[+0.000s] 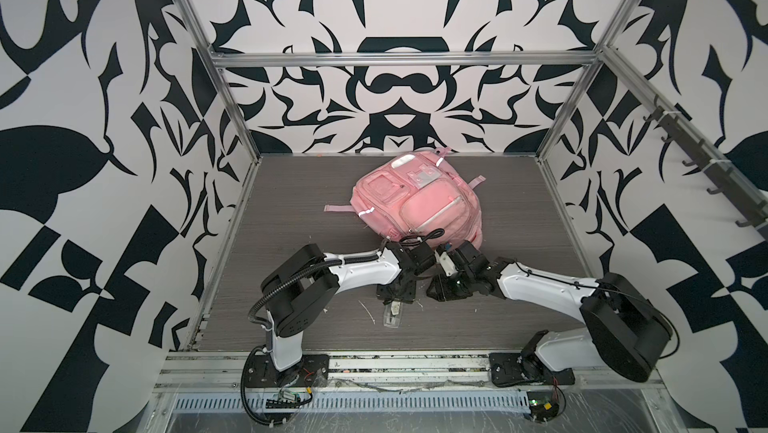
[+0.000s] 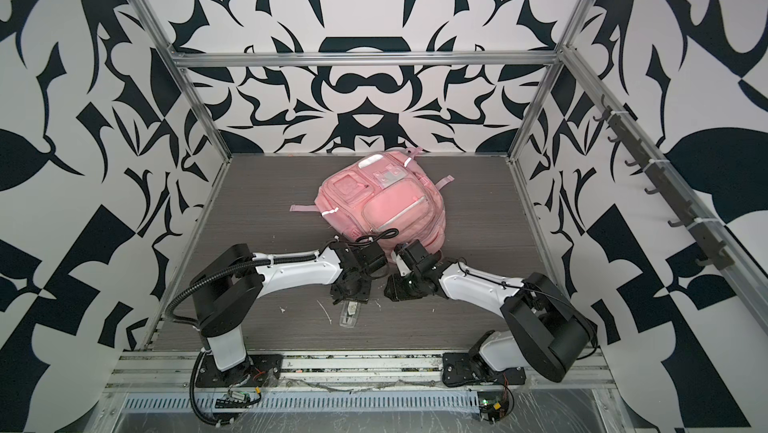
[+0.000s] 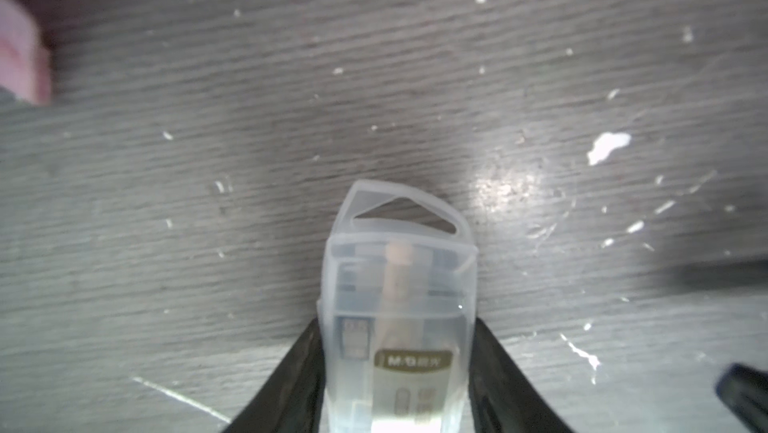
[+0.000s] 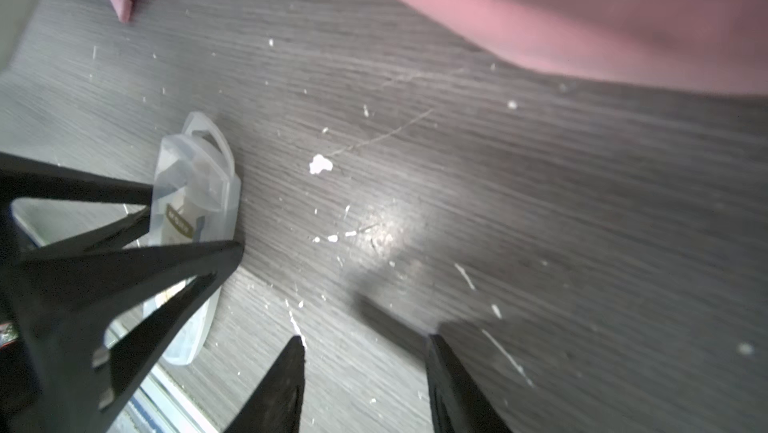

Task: Pack the student bag
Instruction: 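Grasp the clear pencil case with the right gripper while left gripper steadies it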

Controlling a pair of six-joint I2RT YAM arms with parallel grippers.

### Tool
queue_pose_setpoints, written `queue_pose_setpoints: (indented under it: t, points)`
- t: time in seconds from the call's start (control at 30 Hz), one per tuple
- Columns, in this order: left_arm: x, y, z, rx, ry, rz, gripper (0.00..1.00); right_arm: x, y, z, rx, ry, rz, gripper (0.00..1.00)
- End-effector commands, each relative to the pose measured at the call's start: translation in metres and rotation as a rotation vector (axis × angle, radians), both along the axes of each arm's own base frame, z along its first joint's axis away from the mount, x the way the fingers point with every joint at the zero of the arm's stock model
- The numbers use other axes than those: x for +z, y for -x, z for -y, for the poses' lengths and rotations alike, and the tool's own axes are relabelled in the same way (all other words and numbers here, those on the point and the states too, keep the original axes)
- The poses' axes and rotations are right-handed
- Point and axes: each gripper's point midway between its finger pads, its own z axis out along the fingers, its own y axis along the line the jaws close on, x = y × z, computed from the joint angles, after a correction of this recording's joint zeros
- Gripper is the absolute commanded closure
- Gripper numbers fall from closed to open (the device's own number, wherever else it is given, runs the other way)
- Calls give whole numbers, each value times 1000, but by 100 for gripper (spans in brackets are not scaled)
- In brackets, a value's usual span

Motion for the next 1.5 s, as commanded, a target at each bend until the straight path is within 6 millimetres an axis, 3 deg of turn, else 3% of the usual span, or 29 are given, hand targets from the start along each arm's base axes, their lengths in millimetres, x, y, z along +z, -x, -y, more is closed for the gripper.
queue_pose_setpoints:
  t: [0.0, 0.23, 0.43, 0.7, 0.93, 1.23, 1.47]
  points:
    - [-10, 6, -6, -13, -29, -26, 53, 11, -1, -4, 12, -49, 47, 51]
    - [-1, 5, 8, -23, 99, -32, 54, 19, 13, -30, 72, -179, 61, 50]
    - [4, -2, 8, 62, 275, -88, 54, 25, 24, -54, 119, -286, 53, 47]
    - [6, -3, 7, 136, 423, -148, 54, 36, 27, -69, 149, -355, 52, 44]
    - [6, -3, 13, 173, 512, -179, 54, 28, 27, -89, 151, -400, 9, 45]
    - [7, -2, 9, 181, 523, -178, 54, 24, 20, -98, 128, -401, 10, 52]
    - [4, -2, 4, 187, 519, -181, 51, 21, 19, -99, 124, -391, 1, 70]
